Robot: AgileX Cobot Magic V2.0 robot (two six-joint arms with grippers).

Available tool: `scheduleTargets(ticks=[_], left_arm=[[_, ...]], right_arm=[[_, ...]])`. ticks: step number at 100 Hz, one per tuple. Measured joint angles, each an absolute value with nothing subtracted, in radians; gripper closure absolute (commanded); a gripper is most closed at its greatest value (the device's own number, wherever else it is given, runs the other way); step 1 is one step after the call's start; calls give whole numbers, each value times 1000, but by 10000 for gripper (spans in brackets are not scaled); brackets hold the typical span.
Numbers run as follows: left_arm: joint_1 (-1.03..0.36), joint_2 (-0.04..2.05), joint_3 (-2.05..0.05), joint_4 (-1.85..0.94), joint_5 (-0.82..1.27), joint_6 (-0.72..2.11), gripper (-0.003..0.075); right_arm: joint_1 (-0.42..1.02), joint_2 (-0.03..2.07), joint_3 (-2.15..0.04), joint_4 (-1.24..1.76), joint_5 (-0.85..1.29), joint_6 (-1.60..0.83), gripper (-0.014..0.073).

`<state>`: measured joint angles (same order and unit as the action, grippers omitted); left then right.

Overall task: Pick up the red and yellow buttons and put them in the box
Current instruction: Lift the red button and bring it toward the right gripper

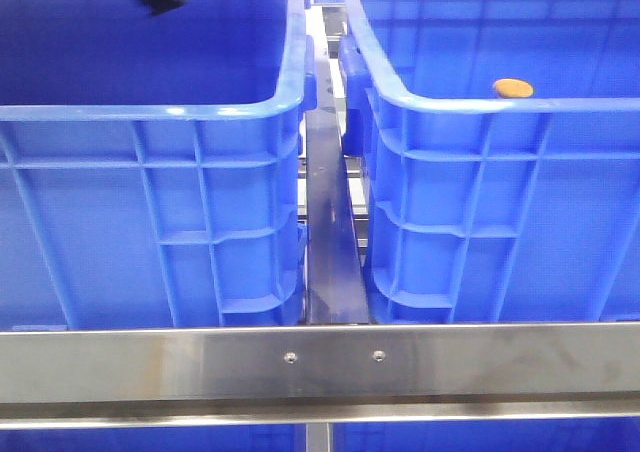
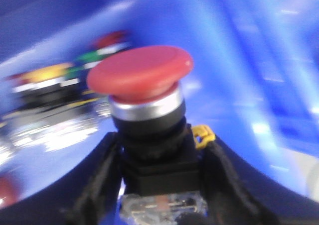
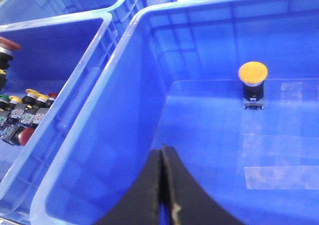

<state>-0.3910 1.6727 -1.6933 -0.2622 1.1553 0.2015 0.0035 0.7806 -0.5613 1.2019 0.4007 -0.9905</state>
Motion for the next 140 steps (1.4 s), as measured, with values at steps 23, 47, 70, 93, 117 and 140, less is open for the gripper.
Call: scheduleTargets(ticks=[23, 47, 70, 93, 117, 140], left_arm=[[-460, 1669, -1693, -435, 1224, 392, 638], [-503, 1668, -1677, -650, 1246, 579, 638], [-568, 1668, -1604, -703, 1244, 634, 638], [-614, 1668, -1581, -705, 1244, 640, 638], [-616, 1668, -1581, -707, 1244, 641, 638], [-616, 1668, -1581, -707, 1244, 641, 638]], right_arm=[[3, 781, -561, 1202, 402, -991, 663], [3, 781, -561, 1202, 417, -991, 663], [3, 781, -561, 1202, 464, -991, 663], [3, 781, -561, 1202, 497, -991, 658], [3, 781, -561, 1237, 564, -991, 289], [3, 814, -561, 1357, 632, -991, -37]])
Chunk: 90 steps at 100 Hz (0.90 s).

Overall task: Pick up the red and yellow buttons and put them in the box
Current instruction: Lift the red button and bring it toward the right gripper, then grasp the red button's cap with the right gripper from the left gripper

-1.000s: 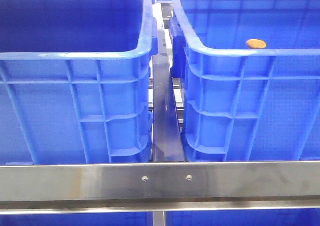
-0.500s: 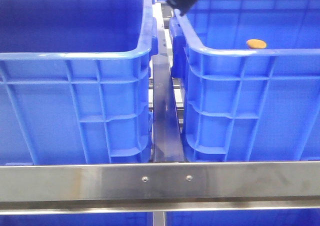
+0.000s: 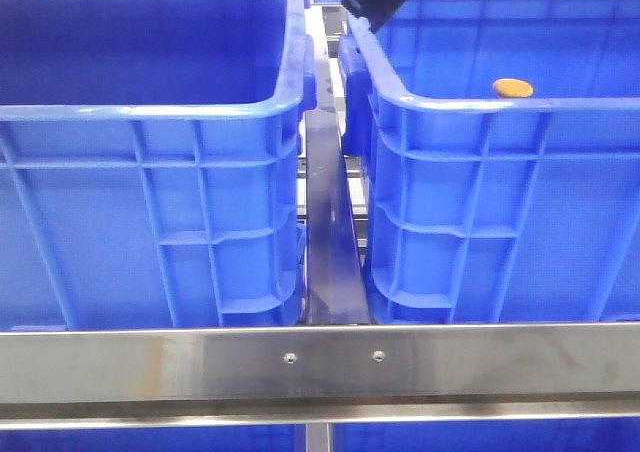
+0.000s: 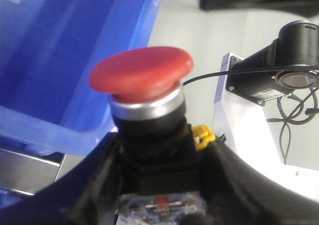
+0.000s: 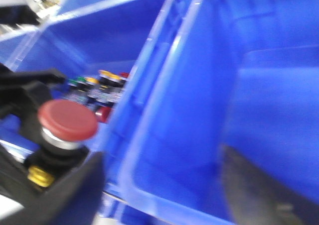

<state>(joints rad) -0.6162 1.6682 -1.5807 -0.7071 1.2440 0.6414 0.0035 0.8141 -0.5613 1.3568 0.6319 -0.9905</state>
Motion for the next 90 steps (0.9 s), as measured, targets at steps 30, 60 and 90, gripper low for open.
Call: scheduleTargets(ticks=[30, 60, 90], left_arm=[[-616, 1668, -1581, -707, 1242, 641, 638], [-616, 1668, -1581, -707, 1242, 641, 638], [-616, 1668, -1581, -707, 1242, 641, 638]], right_arm=[[3, 843, -561, 1426, 677, -991, -38], [3, 844, -561, 1485, 717, -991, -38], [3, 862, -561, 1646, 824, -991, -38]])
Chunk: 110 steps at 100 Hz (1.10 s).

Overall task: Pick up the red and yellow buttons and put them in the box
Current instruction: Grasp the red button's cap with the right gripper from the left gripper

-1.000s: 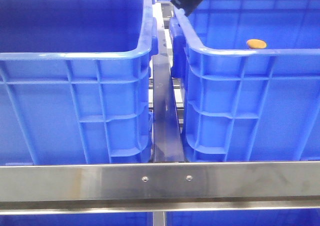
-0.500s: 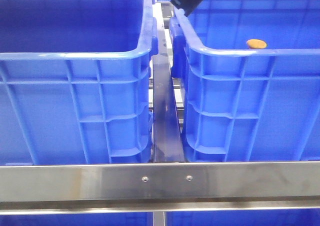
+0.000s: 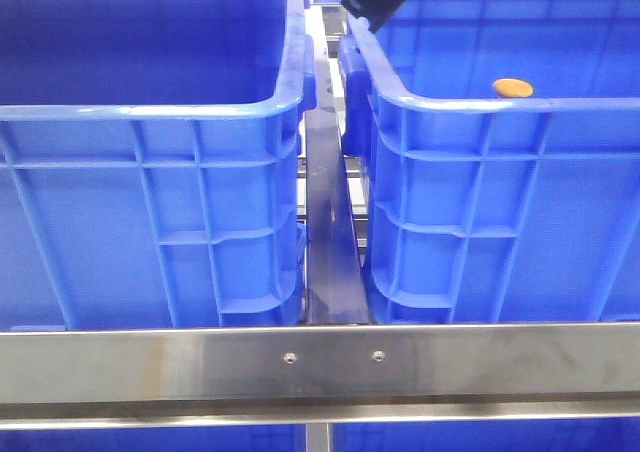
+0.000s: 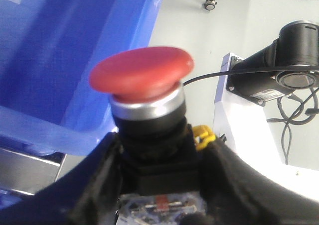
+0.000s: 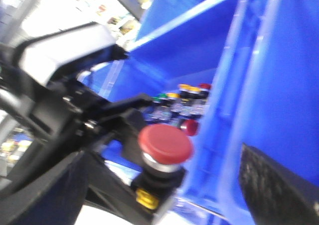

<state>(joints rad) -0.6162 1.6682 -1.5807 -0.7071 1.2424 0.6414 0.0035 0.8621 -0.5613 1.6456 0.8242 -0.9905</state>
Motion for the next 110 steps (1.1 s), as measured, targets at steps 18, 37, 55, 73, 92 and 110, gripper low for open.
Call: scheduleTargets(ticks=[18, 37, 55, 73, 92, 110], left_arm=[[-616, 1668, -1581, -707, 1242, 641, 638], [-616, 1668, -1581, -707, 1242, 641, 638], [-616, 1668, -1581, -707, 1242, 641, 638], [-616, 1668, -1581, -709, 1242, 641, 638], [-616, 1668, -1581, -709, 1242, 641, 638], [-616, 1668, -1581, -709, 1242, 641, 638]], right_arm=[[3, 908, -561, 1700, 863, -991, -38], [3, 976, -561, 1733, 883, -991, -38], [3, 1051, -561, 1757, 929, -991, -38], [39, 1104, -561, 1765, 958, -1009, -38], [73, 1121, -561, 1768, 968, -1025, -38], [73, 1123, -568, 1770, 970, -1031, -38]])
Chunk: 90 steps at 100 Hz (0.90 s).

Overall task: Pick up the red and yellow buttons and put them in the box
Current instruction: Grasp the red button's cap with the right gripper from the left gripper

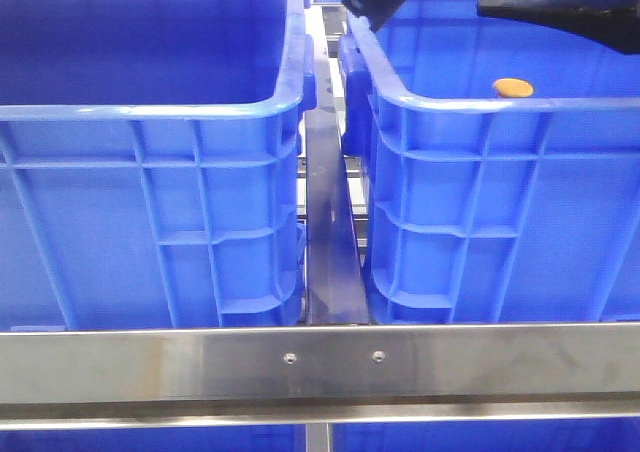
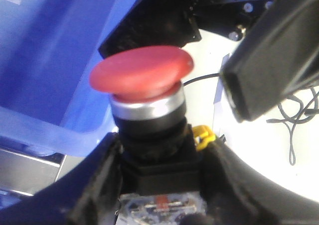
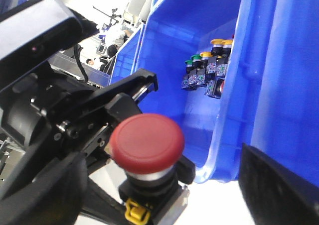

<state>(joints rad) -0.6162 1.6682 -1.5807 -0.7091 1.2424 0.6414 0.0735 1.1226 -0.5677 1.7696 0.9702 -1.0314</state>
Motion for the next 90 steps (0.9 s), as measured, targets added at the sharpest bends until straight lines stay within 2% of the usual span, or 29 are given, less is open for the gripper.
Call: scheduleTargets(ticks=[27, 90], left_arm=[[-616, 1668, -1581, -711, 1242, 641, 638], [-616, 1668, -1581, -711, 1244, 641, 638]], right_arm=[[73, 1123, -635, 1773, 987, -1036, -38], [73, 1123, -635, 1773, 1017, -1034, -38]])
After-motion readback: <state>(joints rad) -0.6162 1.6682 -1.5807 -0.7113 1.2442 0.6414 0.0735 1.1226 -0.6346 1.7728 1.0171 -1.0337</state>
